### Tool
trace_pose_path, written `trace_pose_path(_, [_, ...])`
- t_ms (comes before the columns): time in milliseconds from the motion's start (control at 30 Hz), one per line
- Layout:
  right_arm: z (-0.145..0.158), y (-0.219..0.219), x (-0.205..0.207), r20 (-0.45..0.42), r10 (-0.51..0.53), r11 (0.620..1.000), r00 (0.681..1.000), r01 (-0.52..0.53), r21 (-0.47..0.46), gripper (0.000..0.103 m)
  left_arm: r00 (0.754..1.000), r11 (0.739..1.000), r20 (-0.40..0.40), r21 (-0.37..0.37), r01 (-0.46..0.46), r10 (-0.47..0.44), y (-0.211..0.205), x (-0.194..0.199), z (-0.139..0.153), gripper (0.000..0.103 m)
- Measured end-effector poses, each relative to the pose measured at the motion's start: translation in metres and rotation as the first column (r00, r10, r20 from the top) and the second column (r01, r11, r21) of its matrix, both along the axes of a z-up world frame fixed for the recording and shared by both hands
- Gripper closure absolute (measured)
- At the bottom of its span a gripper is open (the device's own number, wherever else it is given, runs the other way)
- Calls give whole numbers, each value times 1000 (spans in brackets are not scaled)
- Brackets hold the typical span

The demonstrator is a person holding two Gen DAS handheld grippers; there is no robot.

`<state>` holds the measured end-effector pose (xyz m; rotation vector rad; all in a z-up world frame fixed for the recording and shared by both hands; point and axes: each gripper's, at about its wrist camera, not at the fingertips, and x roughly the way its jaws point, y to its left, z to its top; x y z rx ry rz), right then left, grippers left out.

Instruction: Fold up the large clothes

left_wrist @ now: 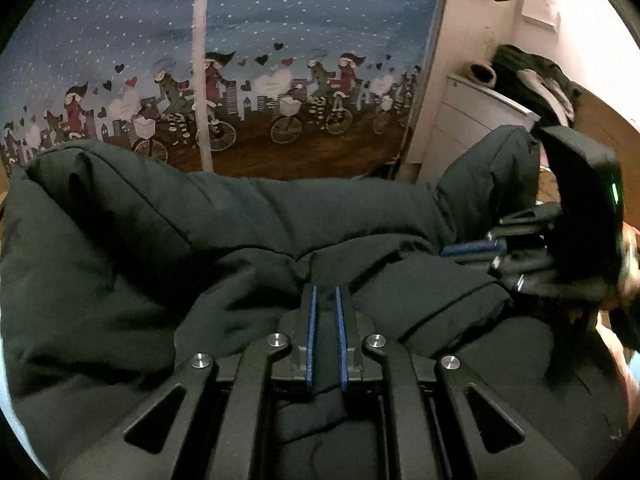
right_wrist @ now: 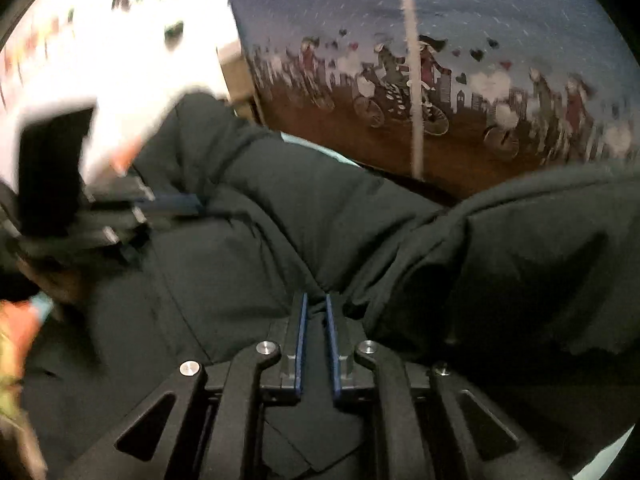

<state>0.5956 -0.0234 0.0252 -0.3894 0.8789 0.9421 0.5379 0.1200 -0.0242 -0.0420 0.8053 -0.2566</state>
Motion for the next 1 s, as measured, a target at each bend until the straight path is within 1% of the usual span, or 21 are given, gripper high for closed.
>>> trace_pose_path(33, [-7, 9, 0, 39, 2, 999, 999, -1, -39, 97, 1000, 1000, 2, 8, -12, 12, 0, 10, -4, 97])
trace_pose_path(67, [-14, 16, 7, 57, -9, 998, 998, 13, -58, 98, 1000, 1000, 4, 14, -22, 22, 1, 18, -8, 97])
trace_pose_path(133, [-30, 21, 32, 20, -69, 997, 997, 70, -36, 99, 999, 999, -4, 6, -51, 51, 5, 38, -15, 97])
trace_pose_path(200, [-39, 21, 52, -19, -115, 993, 993, 115, -12, 99, 996, 996, -30, -31, -82, 81, 12, 54, -22, 97])
trace_pose_path(267, [-40, 21, 58, -32, -135, 991, 990, 135, -7, 99, 995, 995, -41, -40, -95, 94, 17, 57, -20, 97])
trace_pose_path(300, [-38, 18, 57, -38, -138, 990, 990, 138, 4, 99, 995, 994, -32, -51, -93, 92, 19, 52, -16, 97])
trace_pose_path(333, [-33, 12, 54, -44, -139, 989, 989, 141, 38, 98, 996, 993, -22, -69, -91, 89, 21, 44, -11, 97])
trace_pose_path(433, [-5, -15, 41, -128, -197, 957, 972, 219, 190, 95, 996, 990, 5, -115, -82, 84, 22, 18, 14, 97])
trace_pose_path(467, [7, -19, 35, -127, -191, 948, 973, 216, 233, 91, 998, 990, 27, -127, -55, 59, 20, 7, 23, 97])
trace_pose_path(500, [16, -17, 31, -118, -179, 947, 977, 203, 248, 91, 999, 991, 29, -129, -30, 34, 16, 3, 28, 97])
trace_pose_path(533, [23, -15, 28, -117, -163, 947, 980, 188, 259, 91, 1000, 993, 12, -118, -5, 7, 11, -2, 29, 97])
trace_pose_path(567, [28, -12, 29, -139, -141, 946, 980, 175, 274, 91, 1000, 994, -10, -105, 4, -5, 9, -6, 29, 97])
trace_pose_path(633, [32, -15, 26, -177, -108, 937, 978, 160, 309, 91, 998, 993, -57, -117, 14, -20, 14, -13, 25, 97])
trace_pose_path(667, [32, -15, 22, -172, -103, 940, 980, 153, 306, 91, 996, 994, -82, -106, 12, -21, 15, -13, 21, 97])
trace_pose_path(700, [29, -13, 17, -161, -88, 951, 983, 131, 280, 91, 992, 996, -123, -86, 15, -26, 16, -13, 15, 97])
trace_pose_path(767, [13, -6, 7, -155, -57, 974, 986, 89, 208, 90, 985, 997, -166, -68, 26, -37, 17, -13, 7, 97])
trace_pose_path(833, [3, -5, -3, -130, -47, 984, 990, 69, 166, 90, 983, 999, -183, -45, 28, -36, 14, -10, 3, 97])
trace_pose_path(933, [-12, 13, -14, -65, -41, 998, 997, 44, 47, 90, 982, 1000, -191, 9, 7, -5, 6, -3, -4, 97])
trace_pose_path(967, [-21, 22, -13, -39, -34, 999, 999, 35, 13, 90, 982, 1000, -190, 14, -2, 4, 6, 0, -7, 97])
trace_pose_path(1000, [-28, 25, -11, -39, -40, 999, 998, 40, 6, 91, 981, 1000, -191, 11, -18, 20, 6, 2, -9, 97])
